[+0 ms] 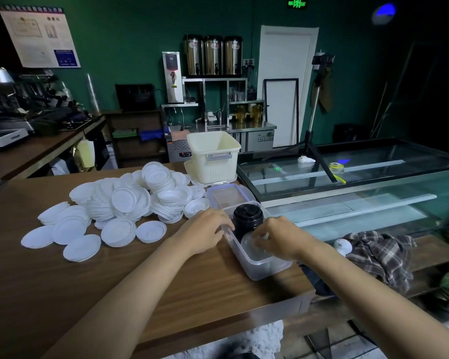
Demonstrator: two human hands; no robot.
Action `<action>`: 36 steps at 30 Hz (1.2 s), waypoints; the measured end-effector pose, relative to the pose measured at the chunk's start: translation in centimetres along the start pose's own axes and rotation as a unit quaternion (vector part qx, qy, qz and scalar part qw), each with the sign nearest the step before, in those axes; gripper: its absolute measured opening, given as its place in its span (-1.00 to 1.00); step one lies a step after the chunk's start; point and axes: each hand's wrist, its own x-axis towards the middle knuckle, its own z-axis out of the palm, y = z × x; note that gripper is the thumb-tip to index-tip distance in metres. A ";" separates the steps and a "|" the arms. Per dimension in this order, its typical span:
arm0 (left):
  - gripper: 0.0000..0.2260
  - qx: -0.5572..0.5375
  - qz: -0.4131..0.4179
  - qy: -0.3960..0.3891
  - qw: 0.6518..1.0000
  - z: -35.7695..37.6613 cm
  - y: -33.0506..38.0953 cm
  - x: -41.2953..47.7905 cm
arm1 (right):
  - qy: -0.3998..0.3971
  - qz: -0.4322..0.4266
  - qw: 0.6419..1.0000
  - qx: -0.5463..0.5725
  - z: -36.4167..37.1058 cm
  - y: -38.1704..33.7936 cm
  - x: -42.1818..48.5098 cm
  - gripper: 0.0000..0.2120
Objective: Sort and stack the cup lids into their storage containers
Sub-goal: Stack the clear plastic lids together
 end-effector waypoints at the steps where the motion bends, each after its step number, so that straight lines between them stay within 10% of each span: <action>1: -0.73 0.002 0.008 0.008 1.000 0.0 -0.1 -0.3 | 0.008 -0.011 1.000 -0.002 -0.1 -0.5 -0.3 -0.79; 36: -0.92 -0.090 -0.265 0.228 0.933 -9.4 -19.3 -42.3 | 0.013 -0.351 0.935 0.046 15.1 -38.0 8.5 -0.91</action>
